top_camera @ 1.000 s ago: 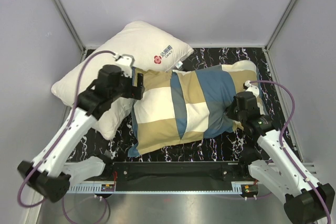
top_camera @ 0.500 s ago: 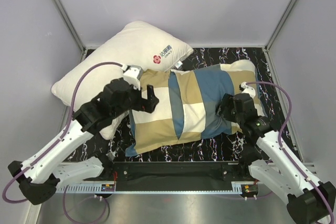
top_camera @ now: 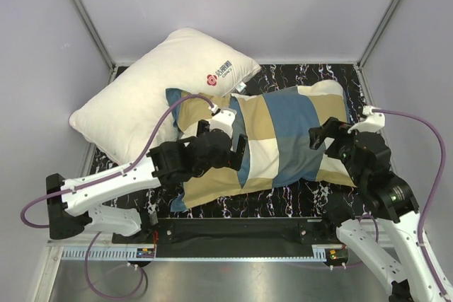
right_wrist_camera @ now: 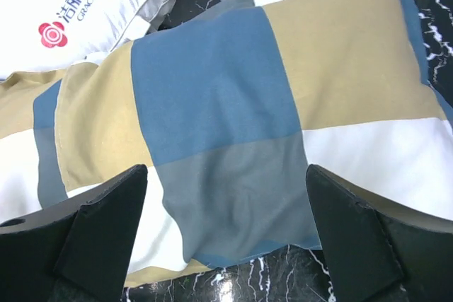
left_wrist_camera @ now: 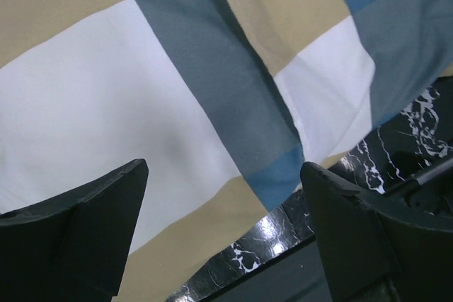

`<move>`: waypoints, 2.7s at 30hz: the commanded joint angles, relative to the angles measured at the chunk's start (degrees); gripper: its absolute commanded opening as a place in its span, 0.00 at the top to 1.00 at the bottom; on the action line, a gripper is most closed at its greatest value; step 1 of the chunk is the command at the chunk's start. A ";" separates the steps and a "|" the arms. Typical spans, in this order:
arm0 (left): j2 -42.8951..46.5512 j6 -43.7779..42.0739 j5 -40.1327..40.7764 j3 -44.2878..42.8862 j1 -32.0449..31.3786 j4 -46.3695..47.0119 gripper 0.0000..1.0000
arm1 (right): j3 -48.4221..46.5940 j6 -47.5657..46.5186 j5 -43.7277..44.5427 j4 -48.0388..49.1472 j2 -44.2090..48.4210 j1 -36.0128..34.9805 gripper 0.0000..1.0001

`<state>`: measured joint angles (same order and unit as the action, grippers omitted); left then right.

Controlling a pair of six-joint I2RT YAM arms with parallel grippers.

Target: Remove the pillowcase from the pillow

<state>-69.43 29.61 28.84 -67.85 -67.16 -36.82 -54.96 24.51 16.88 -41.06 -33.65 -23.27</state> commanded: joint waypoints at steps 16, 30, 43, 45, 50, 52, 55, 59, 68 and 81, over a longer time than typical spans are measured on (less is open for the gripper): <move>-4.31 4.41 6.06 3.17 4.93 11.59 0.17 | 2.40 0.10 1.05 -5.00 5.87 -0.46 0.00; -2.12 3.62 4.47 4.40 5.54 11.86 0.97 | 4.07 0.71 -0.01 -4.29 4.65 -0.46 0.00; 7.37 2.83 1.83 4.75 5.54 12.12 1.00 | 4.77 0.01 -3.34 -1.49 2.89 -0.46 0.00; 7.90 2.74 1.83 4.92 5.63 11.68 1.00 | 4.95 0.01 -6.23 1.40 1.49 -0.46 0.00; 9.22 2.91 1.92 6.33 5.54 10.80 1.00 | 4.69 1.41 -12.92 6.95 -2.99 -0.55 0.07; 9.66 3.00 1.75 6.86 5.63 11.06 1.00 | 4.34 2.29 -14.95 9.59 -5.37 -1.51 0.08; 9.58 3.26 1.48 7.12 5.54 10.80 1.00 | 3.63 2.47 -13.64 12.75 -8.35 -4.15 0.08; 9.58 4.14 0.52 8.00 5.54 11.77 1.00 | 1.44 2.38 -10.30 15.21 -13.80 -11.69 0.08; 6.41 4.41 -3.08 6.42 5.54 13.70 0.17 | -0.41 3.17 -7.31 23.21 -23.65 -20.50 0.07; 1.40 2.92 -0.98 6.86 5.54 14.84 0.16 | 3.19 5.28 -4.05 25.59 -27.09 -22.00 0.07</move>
<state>-68.36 33.45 26.98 -60.03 -61.69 -26.30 -52.31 28.42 10.50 -18.28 -61.89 -44.71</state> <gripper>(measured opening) 0.877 0.928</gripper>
